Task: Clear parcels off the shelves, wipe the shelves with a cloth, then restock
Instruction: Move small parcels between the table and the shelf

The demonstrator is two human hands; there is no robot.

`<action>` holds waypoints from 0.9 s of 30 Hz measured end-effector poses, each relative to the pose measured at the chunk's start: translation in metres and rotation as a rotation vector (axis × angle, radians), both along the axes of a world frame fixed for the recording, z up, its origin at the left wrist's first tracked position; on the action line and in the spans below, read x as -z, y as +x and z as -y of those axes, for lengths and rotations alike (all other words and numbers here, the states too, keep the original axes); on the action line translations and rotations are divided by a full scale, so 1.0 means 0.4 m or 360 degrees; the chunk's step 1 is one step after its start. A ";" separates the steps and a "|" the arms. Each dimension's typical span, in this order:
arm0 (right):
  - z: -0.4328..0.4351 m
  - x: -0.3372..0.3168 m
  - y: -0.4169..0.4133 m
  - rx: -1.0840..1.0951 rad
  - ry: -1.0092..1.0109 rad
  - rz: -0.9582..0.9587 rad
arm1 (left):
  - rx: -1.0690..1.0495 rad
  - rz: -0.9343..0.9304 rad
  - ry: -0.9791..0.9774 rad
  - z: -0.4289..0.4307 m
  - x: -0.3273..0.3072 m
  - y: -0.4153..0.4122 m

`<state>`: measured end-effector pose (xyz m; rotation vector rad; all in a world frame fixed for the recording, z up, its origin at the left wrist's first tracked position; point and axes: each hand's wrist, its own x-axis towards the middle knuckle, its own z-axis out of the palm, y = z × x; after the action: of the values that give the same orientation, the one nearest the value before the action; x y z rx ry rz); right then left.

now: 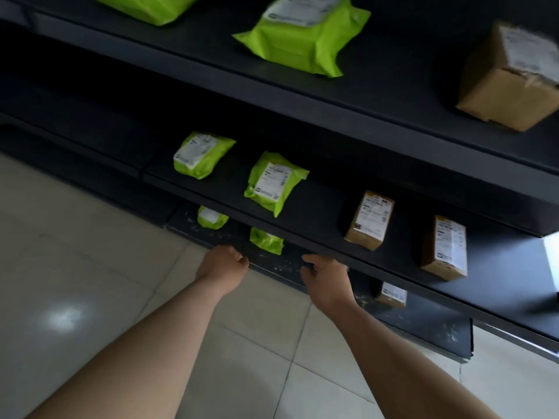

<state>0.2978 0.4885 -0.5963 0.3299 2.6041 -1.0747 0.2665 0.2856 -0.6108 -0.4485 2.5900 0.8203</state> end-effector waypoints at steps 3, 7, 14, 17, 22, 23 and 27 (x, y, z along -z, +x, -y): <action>0.115 0.023 -0.016 0.0021 -0.0007 0.0023 | -0.0052 0.0010 0.0026 0.125 0.028 -0.013; 0.272 0.063 -0.035 0.0122 -0.0012 0.0049 | -0.0030 0.0042 0.0017 0.294 0.064 -0.038; 0.471 0.153 -0.063 0.0202 0.0052 0.0110 | -0.0008 0.0073 0.0009 0.505 0.143 -0.115; 0.512 0.204 -0.083 0.0200 0.0099 0.0161 | -0.0013 0.0076 0.0039 0.540 0.201 -0.153; 0.538 0.299 -0.150 0.0182 0.0119 0.0177 | -0.0094 0.0037 0.0141 0.537 0.297 -0.222; 0.542 0.314 -0.163 0.0170 0.0120 0.0175 | -0.0100 0.0032 0.0162 0.537 0.313 -0.235; 0.552 0.427 -0.237 0.0129 0.0127 0.0128 | -0.0136 -0.0032 0.0245 0.539 0.425 -0.312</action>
<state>0.2029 0.2678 -0.7670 0.4903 2.5860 -0.9639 0.1418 0.0700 -0.7809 -0.5101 2.5173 1.0494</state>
